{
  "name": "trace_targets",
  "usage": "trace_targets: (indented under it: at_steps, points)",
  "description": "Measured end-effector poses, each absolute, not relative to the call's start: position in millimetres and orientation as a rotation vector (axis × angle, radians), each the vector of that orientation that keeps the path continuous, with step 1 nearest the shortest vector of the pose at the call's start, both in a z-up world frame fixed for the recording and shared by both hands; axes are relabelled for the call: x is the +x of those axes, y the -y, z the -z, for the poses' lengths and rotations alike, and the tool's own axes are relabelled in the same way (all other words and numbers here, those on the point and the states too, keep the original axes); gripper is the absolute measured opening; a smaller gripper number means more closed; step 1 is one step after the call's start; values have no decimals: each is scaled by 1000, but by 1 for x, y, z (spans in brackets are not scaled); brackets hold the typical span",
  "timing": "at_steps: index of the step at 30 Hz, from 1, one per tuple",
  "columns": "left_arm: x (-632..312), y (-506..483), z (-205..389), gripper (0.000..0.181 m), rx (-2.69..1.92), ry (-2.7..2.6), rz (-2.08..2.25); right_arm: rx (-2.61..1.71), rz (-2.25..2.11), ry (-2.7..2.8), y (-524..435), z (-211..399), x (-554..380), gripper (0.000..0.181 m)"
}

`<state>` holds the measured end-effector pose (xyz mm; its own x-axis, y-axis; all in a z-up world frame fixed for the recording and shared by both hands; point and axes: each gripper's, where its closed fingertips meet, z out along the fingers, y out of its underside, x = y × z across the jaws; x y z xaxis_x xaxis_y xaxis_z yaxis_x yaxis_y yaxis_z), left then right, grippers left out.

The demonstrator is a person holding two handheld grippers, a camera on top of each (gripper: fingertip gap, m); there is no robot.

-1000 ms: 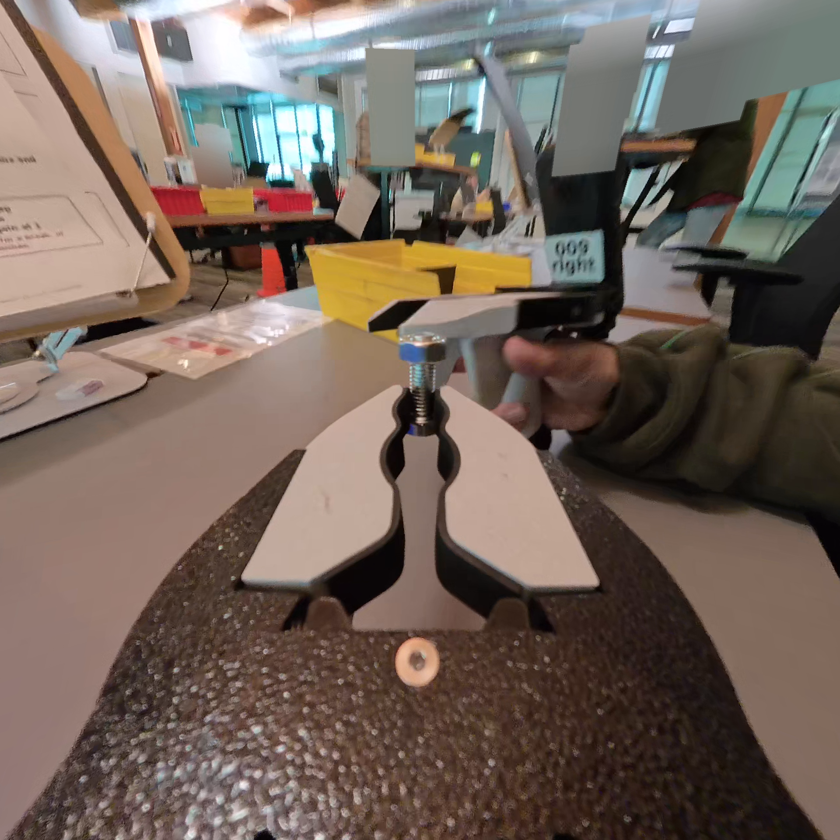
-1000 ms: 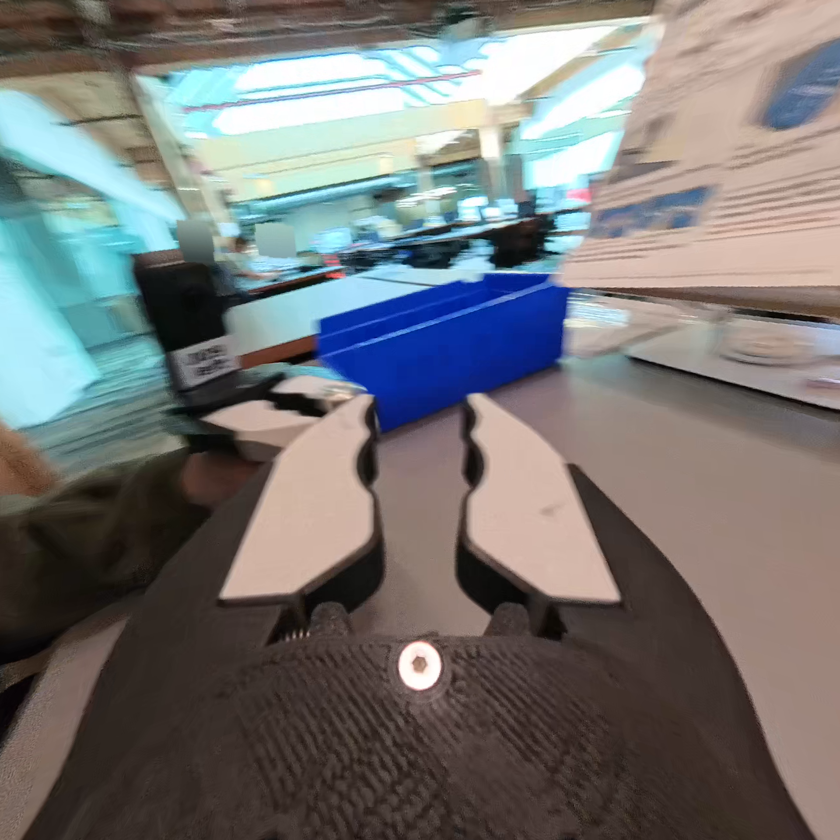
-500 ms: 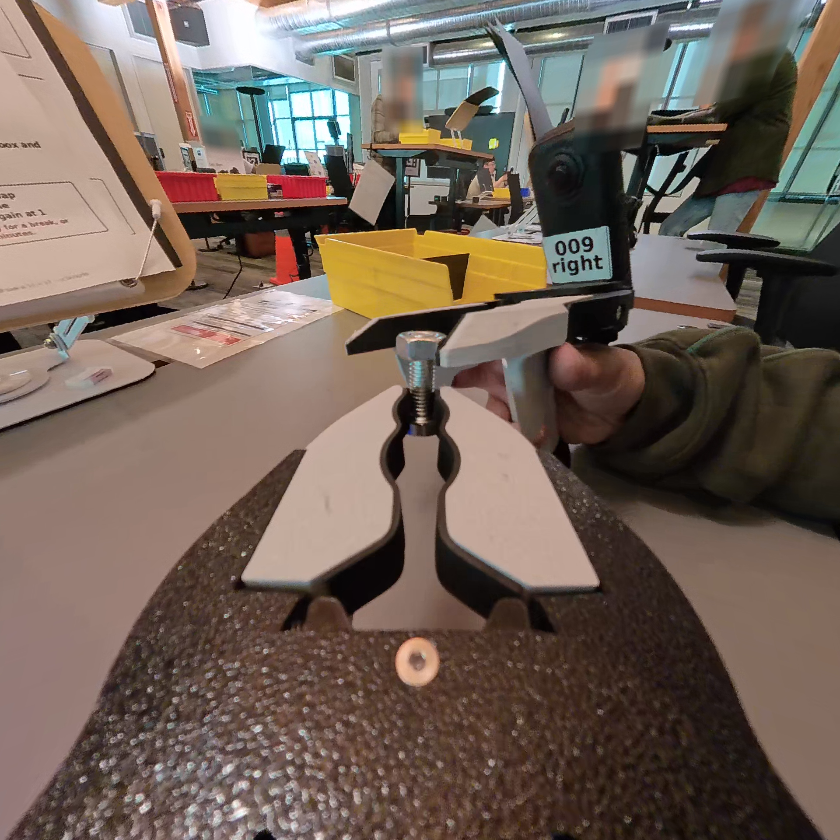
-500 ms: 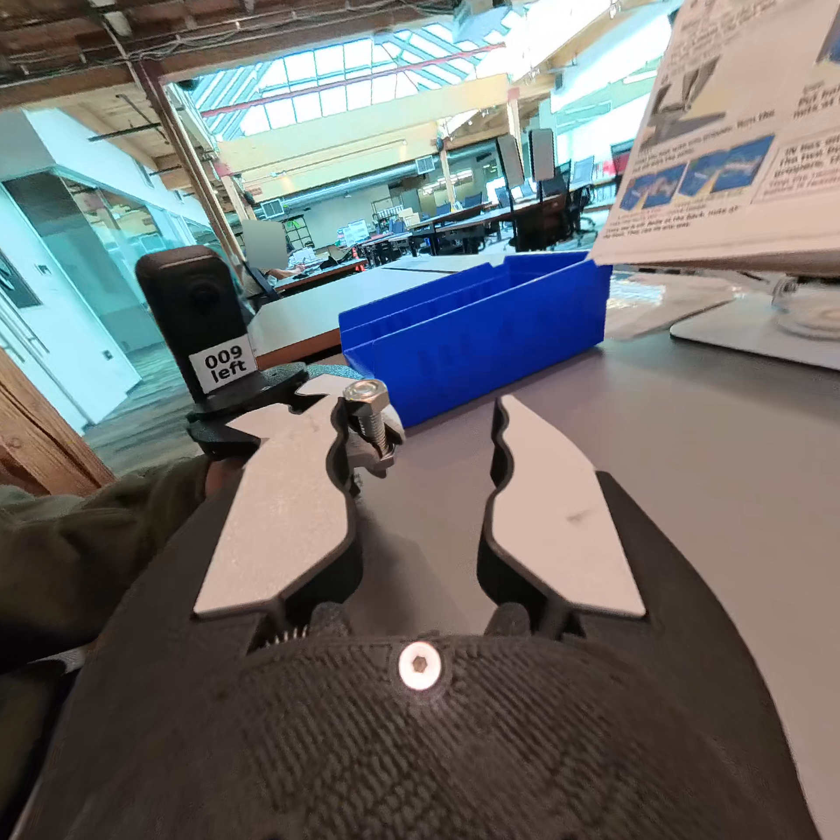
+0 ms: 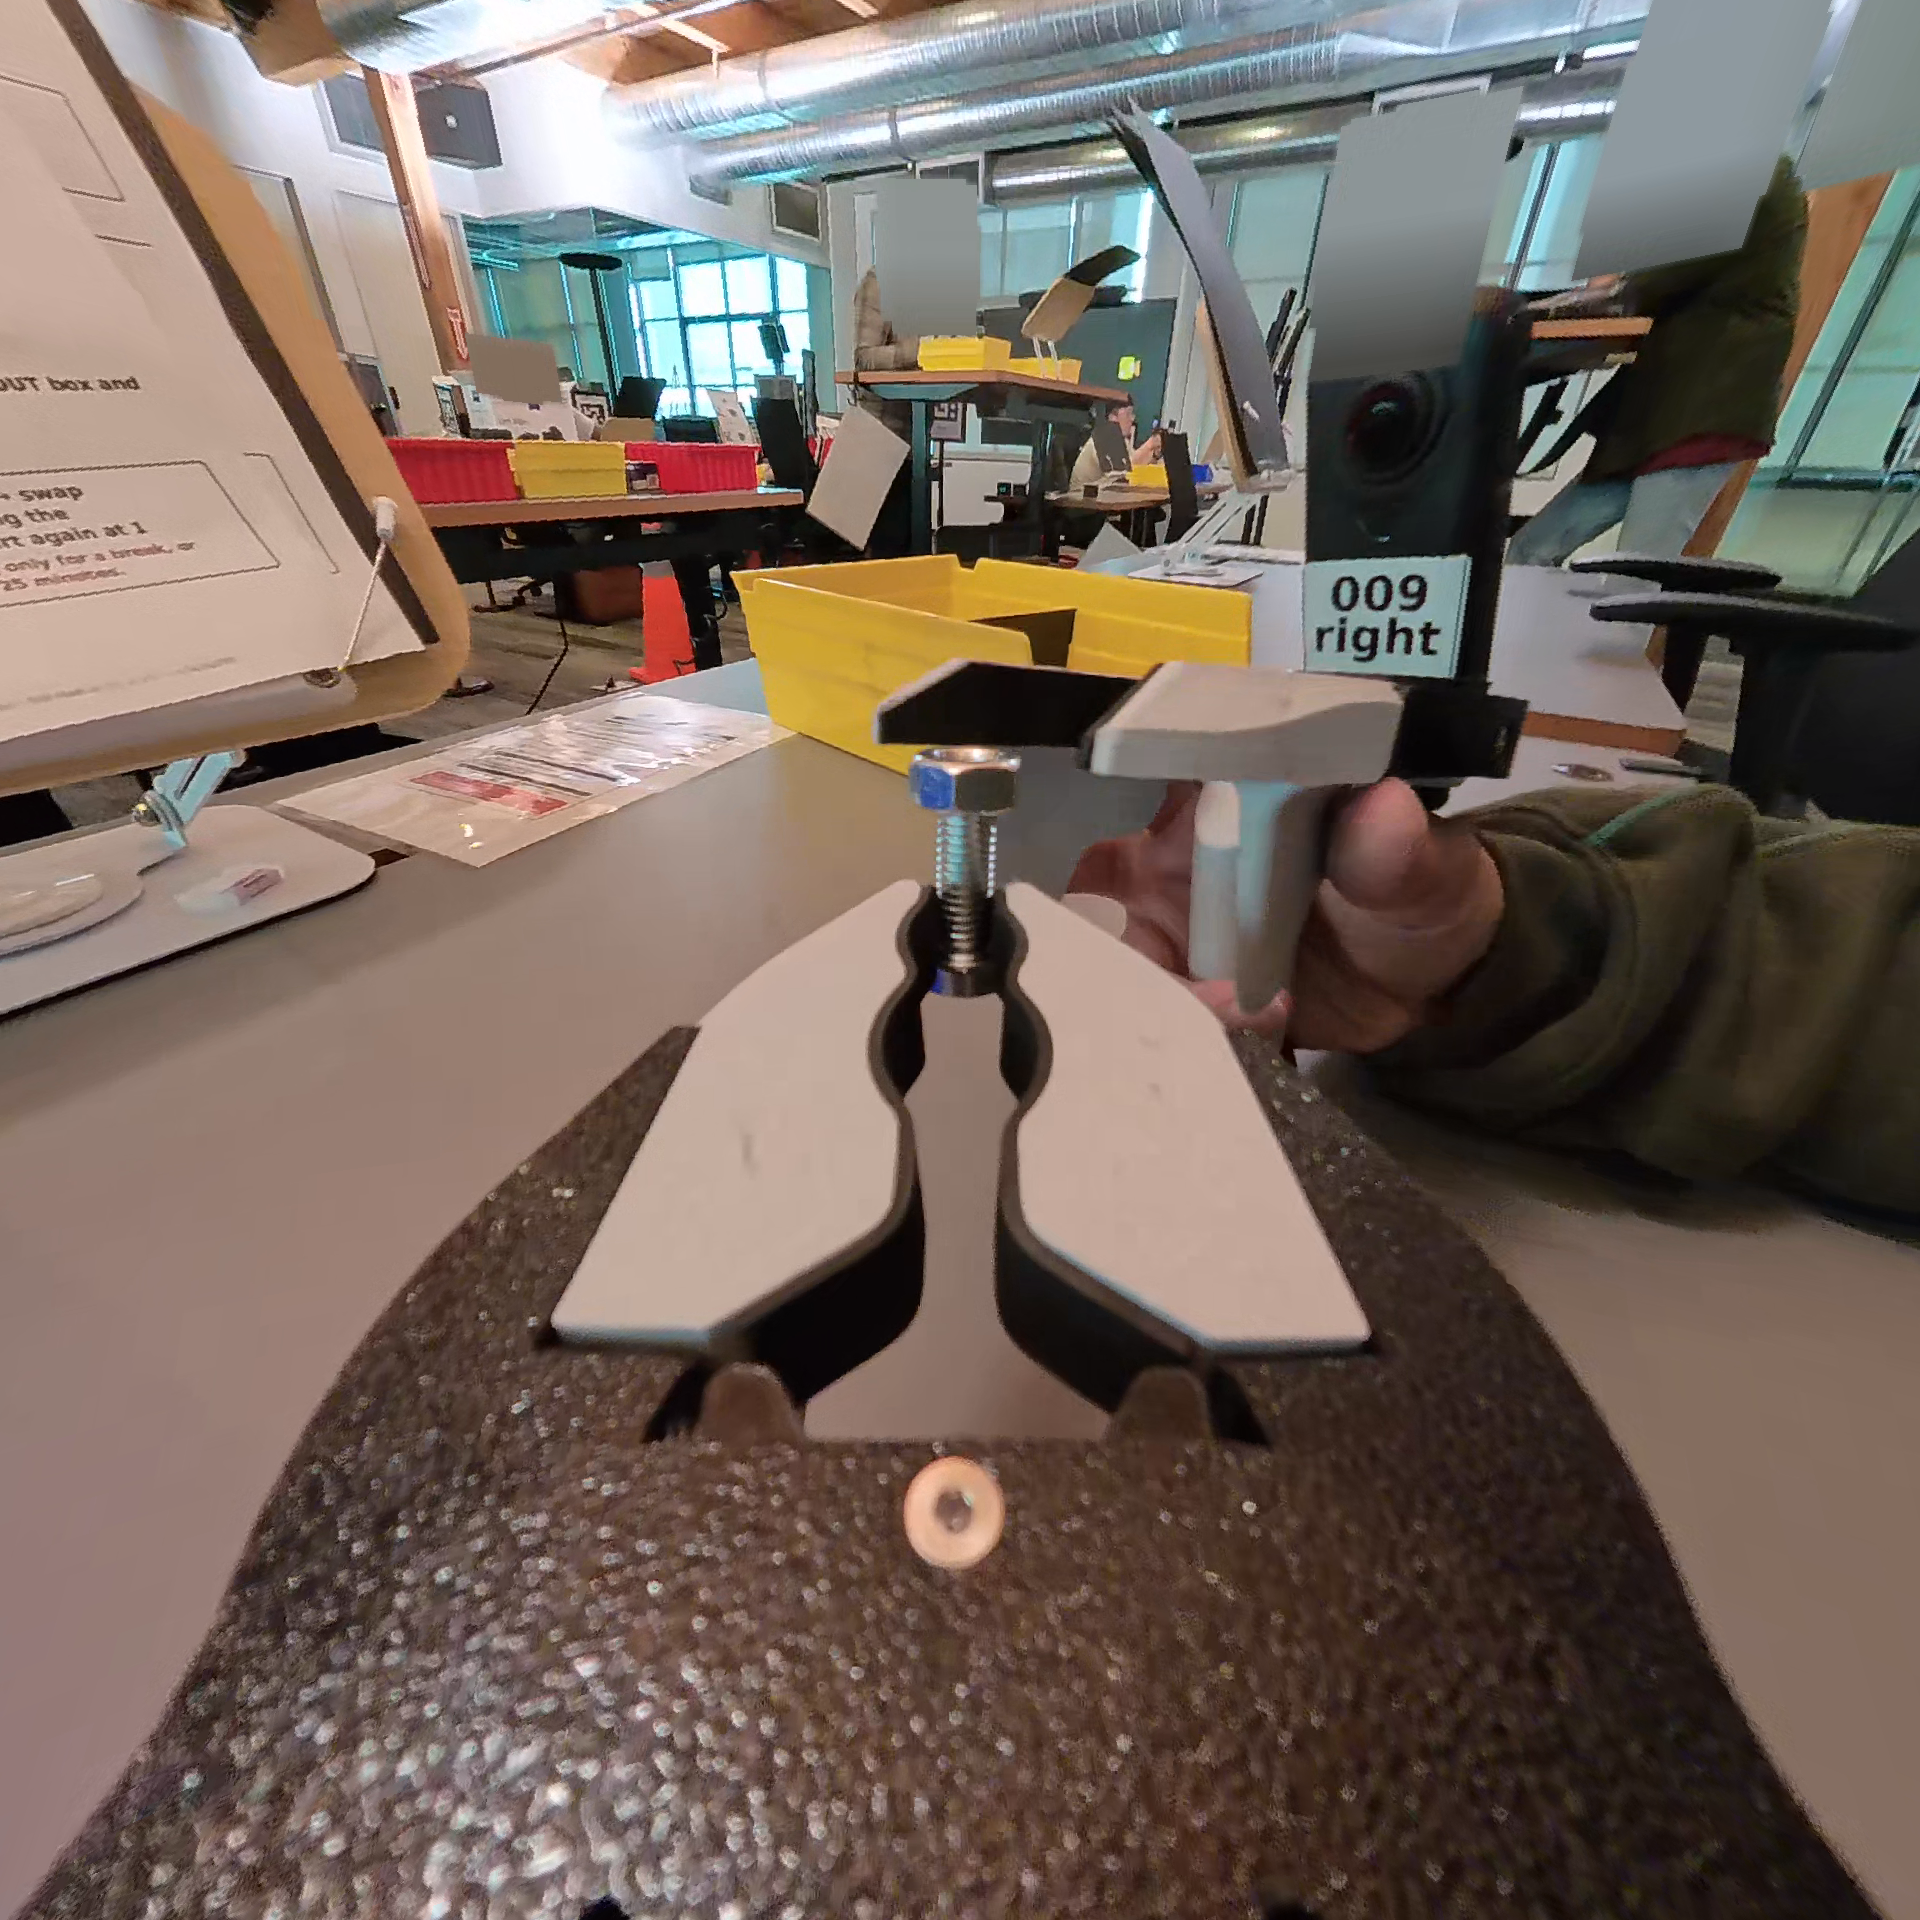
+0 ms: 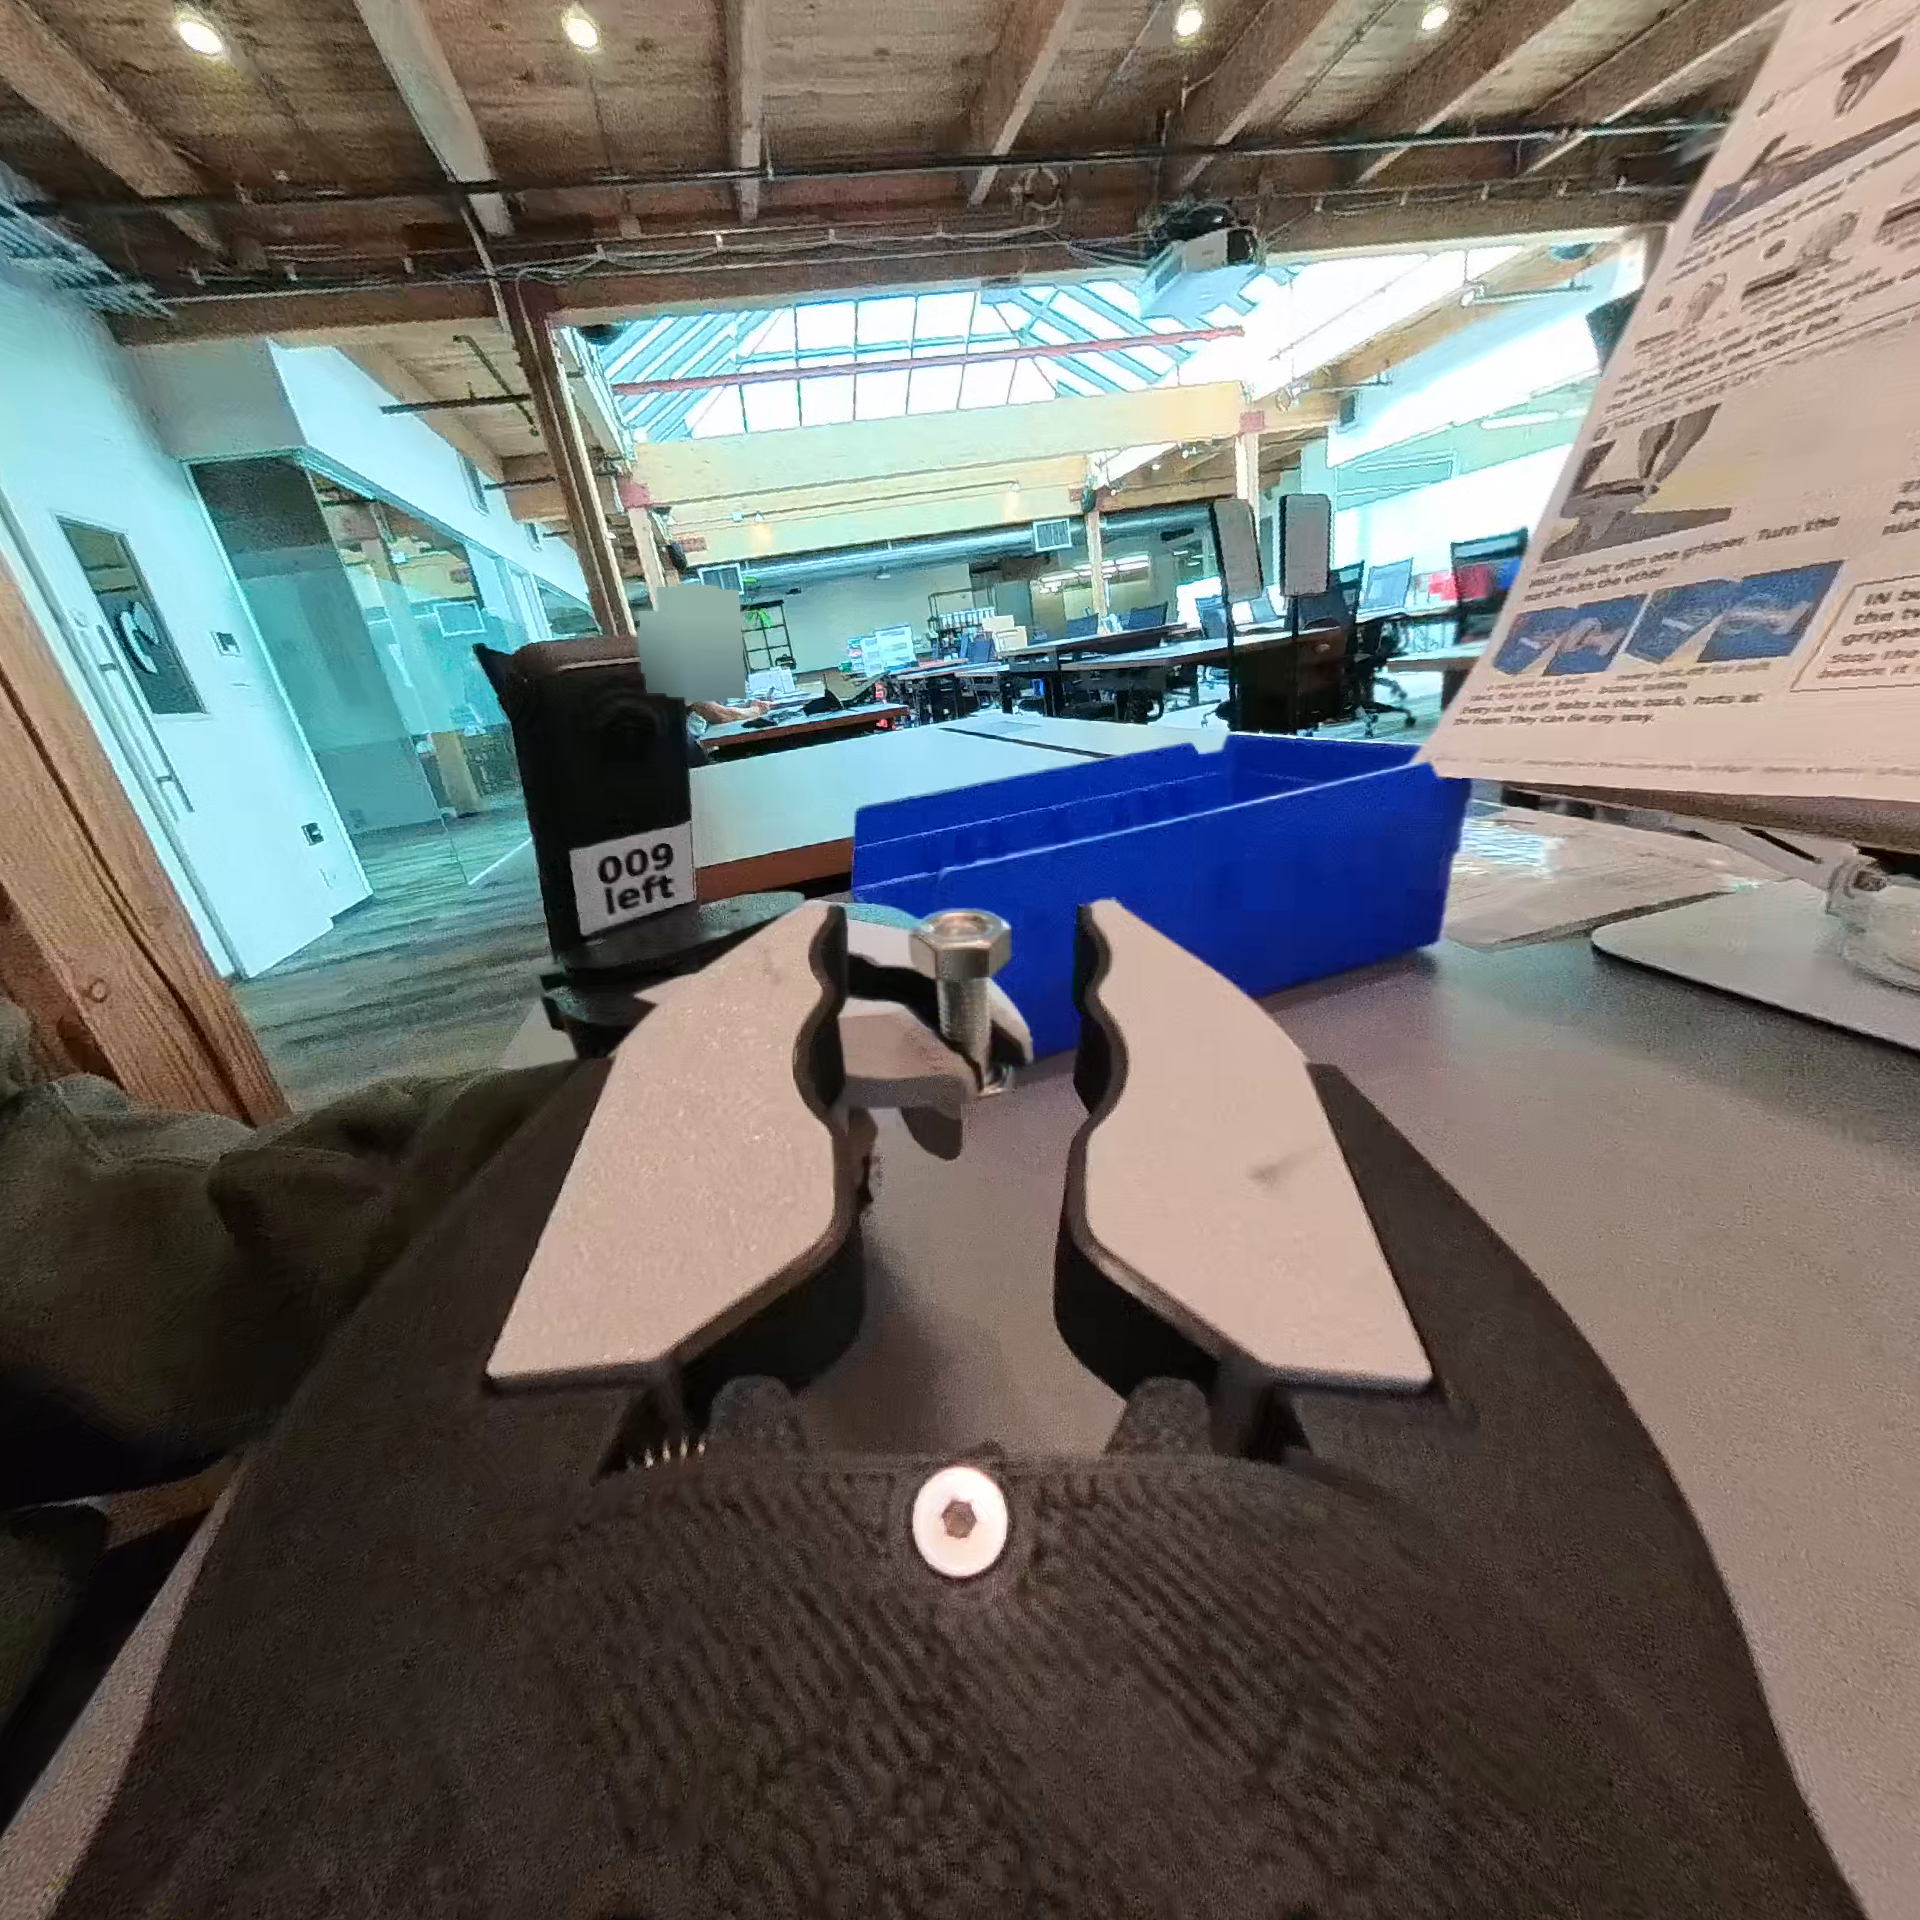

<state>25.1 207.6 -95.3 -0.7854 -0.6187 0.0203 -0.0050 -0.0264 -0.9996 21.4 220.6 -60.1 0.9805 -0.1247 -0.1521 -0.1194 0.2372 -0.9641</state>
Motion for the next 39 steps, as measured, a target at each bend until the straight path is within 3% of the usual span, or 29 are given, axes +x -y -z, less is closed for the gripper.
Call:
trace_targets:
  at_steps: [6,14,19,23,25,26,29,39]
  points:
    - [21,-201,95,9,-629,-1822,1858,-1332,110,-310,-213,63,42,33]
    - [24,-200,96,9,-662,-1807,1838,-1300,-58,-204,-209,57,24,39]
    - [23,-202,93,9,-669,-1781,1865,-1386,77,-185,-220,67,24,32]
    - [26,-209,91,9,-701,-1752,1878,-1391,86,-256,-213,70,38,47]
    - [24,-211,86,9,-680,-1720,1928,-1378,136,-354,-202,75,56,27]
    - [25,-212,87,9,-692,-1726,1916,-1375,134,-381,-198,77,61,36]
    - [26,-211,90,9,-691,-1744,1890,-1359,20,-302,-201,71,45,43]
    - [25,-209,92,9,-680,-1763,1869,-1350,62,-249,-223,65,29,37]
